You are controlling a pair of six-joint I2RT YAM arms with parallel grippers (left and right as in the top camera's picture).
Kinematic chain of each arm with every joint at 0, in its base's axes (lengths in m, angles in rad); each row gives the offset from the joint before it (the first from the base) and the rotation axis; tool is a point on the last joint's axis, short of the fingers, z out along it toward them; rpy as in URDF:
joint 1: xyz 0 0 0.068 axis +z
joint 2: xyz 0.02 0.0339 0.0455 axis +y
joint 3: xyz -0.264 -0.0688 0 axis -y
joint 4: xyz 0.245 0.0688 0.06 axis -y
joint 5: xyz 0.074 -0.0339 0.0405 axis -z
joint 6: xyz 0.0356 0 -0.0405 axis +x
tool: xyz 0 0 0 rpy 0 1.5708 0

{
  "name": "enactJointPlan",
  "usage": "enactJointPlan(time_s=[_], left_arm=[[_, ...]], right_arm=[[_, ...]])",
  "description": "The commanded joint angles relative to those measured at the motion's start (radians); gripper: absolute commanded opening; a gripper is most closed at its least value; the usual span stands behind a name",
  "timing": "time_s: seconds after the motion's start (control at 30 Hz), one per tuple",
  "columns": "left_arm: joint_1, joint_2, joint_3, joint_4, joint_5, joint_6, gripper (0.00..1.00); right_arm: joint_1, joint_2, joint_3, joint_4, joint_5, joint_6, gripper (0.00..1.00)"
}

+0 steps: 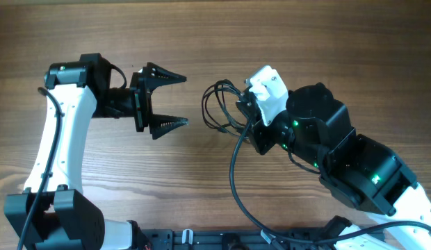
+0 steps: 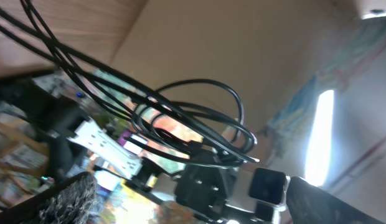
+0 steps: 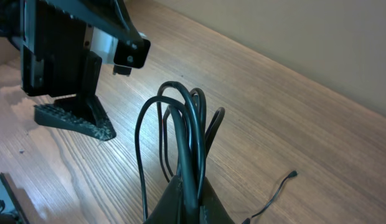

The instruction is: Untangle cables

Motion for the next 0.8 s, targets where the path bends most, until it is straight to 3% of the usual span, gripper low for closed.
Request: enactJointPlan(time_s=[0.0,0.37,0.57,0.7,0.77], left_arm=[[-0.006,0.005,-0.001,0.015,-0.075,0.056,1.0],[-0.086,0.122,-0.055,0.389,-0.048,-0.305,1.0],[-0.135,0.131,-0.055,0.45,-0.051,-0.444,0.98],[-0.225,0.131,-0.055,0.47,-0.119,-0.666,1.0],[-0.268,0.131,-0.055,0.568,-0.123,-0.79,0.99]], right_arm=[[0.002,-0.016,0.011,0.008,0.013,0.03,0.06],[0.002,-0.016,0.011,-0.002,0.013,0.037,0.06],[0.002,-0.016,0.011,-0.006,0.013,0.037,0.06],[0.002,-0.016,0.011,-0.008,0.013,0.049,0.06],[0.002,-0.016,0.011,-0.025,0.013,0.055,0.06]])
